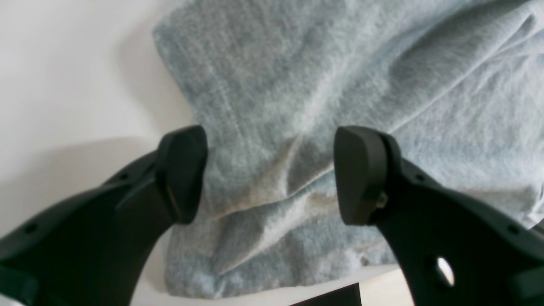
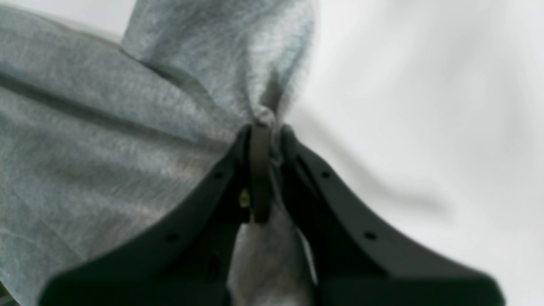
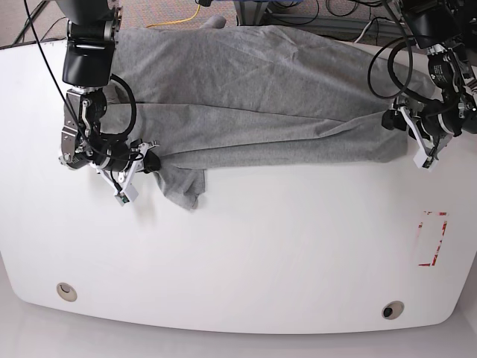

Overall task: Layout the t-shirt on the table in an organized manner, then fold the t-shirt properly
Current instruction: 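Open the left gripper and move it back along the fold, then regrasp the folded edge with the left gripper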

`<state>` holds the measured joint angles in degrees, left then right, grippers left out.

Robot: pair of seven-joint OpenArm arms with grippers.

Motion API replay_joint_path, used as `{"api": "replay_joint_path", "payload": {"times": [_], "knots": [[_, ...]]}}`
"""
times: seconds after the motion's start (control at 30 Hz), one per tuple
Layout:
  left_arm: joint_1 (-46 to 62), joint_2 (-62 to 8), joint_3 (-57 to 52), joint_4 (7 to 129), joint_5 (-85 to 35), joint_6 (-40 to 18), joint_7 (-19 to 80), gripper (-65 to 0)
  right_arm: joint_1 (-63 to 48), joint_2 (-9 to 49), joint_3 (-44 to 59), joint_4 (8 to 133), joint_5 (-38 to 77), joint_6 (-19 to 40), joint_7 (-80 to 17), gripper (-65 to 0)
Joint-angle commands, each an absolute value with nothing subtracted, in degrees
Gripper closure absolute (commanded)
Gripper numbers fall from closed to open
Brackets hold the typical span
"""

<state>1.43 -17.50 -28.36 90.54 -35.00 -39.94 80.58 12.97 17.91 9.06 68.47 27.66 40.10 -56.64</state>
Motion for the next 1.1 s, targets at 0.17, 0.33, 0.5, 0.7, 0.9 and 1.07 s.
{"api": "replay_joint_path", "payload": {"times": [0.17,0.33,0.5,0.7,0.9,1.07], "knots": [[-0.6,-18.8,-33.1,91.4,-35.6,-40.0,80.0,-43.3,13.8,18.6,9.3,69.2,27.6,40.0,-56.7,-0.3],[-0.9,-18.8,-33.2,91.3,-35.6,-40.0,80.0,-43.6,13.8,18.6,9.3,69.2,27.6,40.0,-56.7,-0.3],[-1.1,-18.5,-33.1,91.3,-35.6,-40.0,80.0,-43.6,13.8,18.6,9.3,69.2,27.6,40.0,-56.7,-0.3],[-1.0,-17.8,-30.3,91.2,-35.6,-40.0,80.0,-43.5,13.8,18.6,9.3,69.2,27.6,40.0,-56.7,-0.3],[-0.9,-16.6,-30.3,91.2,-32.5,-40.0,80.0,-43.5,13.8,18.6,9.3,69.2,27.6,40.0,-56.7,-0.3],[-0.9,-14.8,-30.5,91.4,-27.9,-40.0,80.0,-43.5,13.8,18.6,9.4,69.2,27.6,40.0,-56.7,-0.3]]}}
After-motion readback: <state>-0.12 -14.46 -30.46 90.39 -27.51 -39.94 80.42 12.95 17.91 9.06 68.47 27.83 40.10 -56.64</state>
